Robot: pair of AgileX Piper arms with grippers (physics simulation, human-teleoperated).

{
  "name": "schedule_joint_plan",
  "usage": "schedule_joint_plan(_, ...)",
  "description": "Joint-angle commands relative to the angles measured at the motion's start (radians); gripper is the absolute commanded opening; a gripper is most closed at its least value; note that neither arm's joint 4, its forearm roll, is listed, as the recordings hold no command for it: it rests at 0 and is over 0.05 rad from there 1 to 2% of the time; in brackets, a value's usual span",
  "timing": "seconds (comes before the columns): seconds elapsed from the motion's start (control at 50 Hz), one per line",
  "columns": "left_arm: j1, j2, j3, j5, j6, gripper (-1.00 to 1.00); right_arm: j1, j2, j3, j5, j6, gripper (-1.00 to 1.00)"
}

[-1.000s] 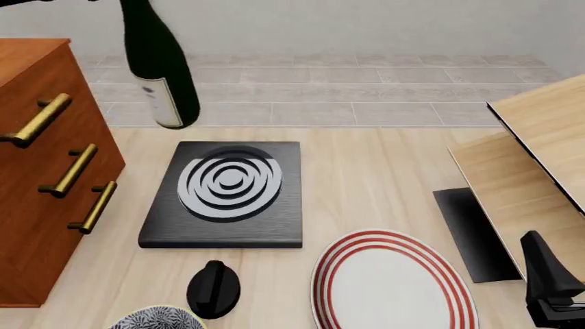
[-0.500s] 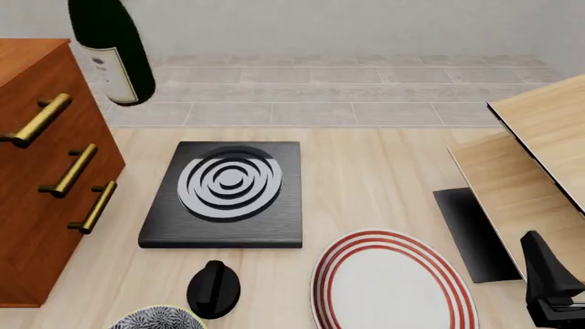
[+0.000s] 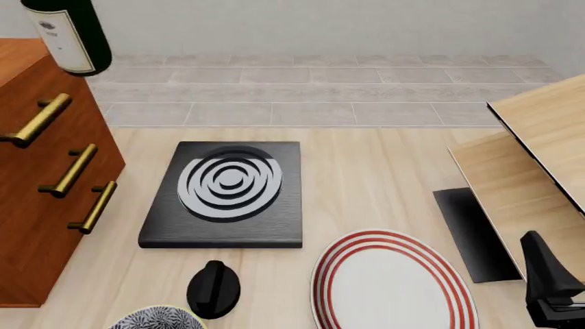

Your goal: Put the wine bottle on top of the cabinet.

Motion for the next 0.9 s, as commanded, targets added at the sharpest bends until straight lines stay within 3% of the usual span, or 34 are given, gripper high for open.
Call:
schedule_joint_plan(0.02, 0.071, 0.025, -0.087, 0.031, 0.014, -1.00, 0.000, 0.000, 0.000, 0.000, -0.002, 1.00)
schedule_joint_plan(0.22, 0.140, 0.012, 0.002, -0.028, 0.026, -1.00, 0.000, 0.000, 0.000, 0.000, -0.002, 1.00)
schedule_joint_plan(0.34, 0.210, 0.030, 0.027, -0.068, 0.029, -1.00, 0.000, 0.000, 0.000, 0.000, -0.002, 1.00)
schedule_joint_plan(0.62, 0.275, 0.036, 0.054, -0.093, 0.041, -1.00, 0.001, 0.000, 0.000, 0.000, -0.002, 1.00)
schedule_joint_plan(0.74, 0.315, 0.056, 0.017, -0.087, 0.011, -1.00, 0.001, 0.000, 0.000, 0.000, -0.002, 1.00)
schedule_joint_plan(0.9, 0.367, 0.081, -0.036, -0.067, 0.023, -1.00, 0.002, 0.000, 0.000, 0.000, -0.003, 1.00)
